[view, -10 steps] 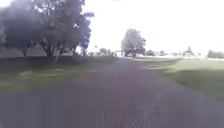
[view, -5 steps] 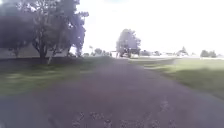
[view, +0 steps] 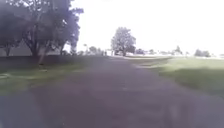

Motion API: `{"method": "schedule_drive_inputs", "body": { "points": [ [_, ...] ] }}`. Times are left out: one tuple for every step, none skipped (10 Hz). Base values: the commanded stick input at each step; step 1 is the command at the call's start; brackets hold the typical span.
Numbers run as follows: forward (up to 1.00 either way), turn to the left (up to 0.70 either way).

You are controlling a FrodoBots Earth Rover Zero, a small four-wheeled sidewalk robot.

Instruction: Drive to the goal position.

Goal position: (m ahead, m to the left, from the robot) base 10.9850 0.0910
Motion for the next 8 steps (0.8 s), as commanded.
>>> {"method": "schedule_drive_inputs", "body": {
  "points": [
    [0.70, -0.24],
    [0.70, -0.24],
    [0.70, -0.23],
    [0.70, -0.23],
    [0.70, -0.23],
    [0.70, -0.23],
    [0.70, -0.23],
    [0.70, -0.23]
  ]
}}
